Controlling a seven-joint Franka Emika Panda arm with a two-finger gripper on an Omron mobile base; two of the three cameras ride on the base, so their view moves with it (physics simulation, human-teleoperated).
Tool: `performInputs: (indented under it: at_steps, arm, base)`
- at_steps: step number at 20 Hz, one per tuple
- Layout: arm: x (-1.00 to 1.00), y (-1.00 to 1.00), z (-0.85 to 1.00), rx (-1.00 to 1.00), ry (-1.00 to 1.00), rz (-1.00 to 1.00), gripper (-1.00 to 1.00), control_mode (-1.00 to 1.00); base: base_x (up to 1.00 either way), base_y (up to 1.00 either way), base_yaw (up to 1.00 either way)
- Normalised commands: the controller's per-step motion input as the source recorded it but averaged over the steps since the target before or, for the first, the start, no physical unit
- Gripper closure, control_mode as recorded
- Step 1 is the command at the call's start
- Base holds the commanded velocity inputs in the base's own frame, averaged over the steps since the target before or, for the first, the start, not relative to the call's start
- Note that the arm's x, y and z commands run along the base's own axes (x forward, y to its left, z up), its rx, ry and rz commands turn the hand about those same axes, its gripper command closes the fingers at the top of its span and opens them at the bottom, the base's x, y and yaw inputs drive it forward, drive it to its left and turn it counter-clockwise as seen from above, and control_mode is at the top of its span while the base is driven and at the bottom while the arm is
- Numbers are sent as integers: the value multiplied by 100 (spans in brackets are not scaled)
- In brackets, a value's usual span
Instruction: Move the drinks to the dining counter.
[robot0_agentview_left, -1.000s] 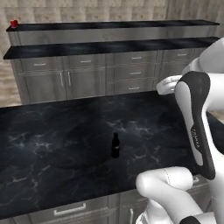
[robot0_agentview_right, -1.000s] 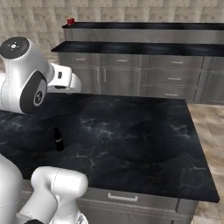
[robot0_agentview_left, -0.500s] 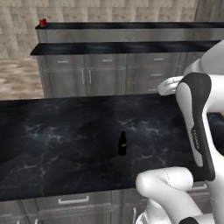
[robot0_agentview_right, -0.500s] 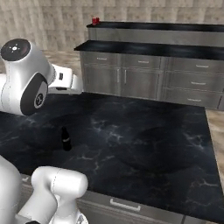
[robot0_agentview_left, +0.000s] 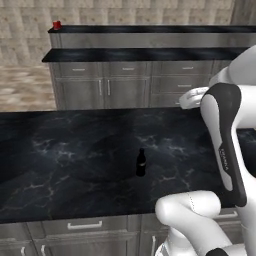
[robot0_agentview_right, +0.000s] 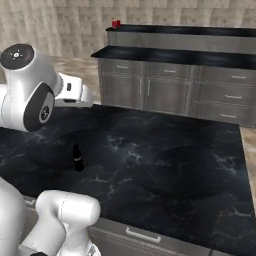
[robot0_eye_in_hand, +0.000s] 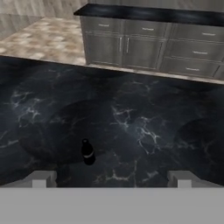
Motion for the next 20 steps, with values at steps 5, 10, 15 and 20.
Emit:
performInputs:
  at_steps: [5,10,15,20]
  arm:
    - [29,19,-24,7,3,0,-100,-100]
    - [23,39,-35,0,13,0,-100,-100]
    - [25,37,-37,0,15,0,-100,-100]
    - [17,17,-31,0,14,0,-100,-100]
  base:
    - [12,8,0]
    - [0,0,0]
    - [0,0,0]
    - [0,0,0]
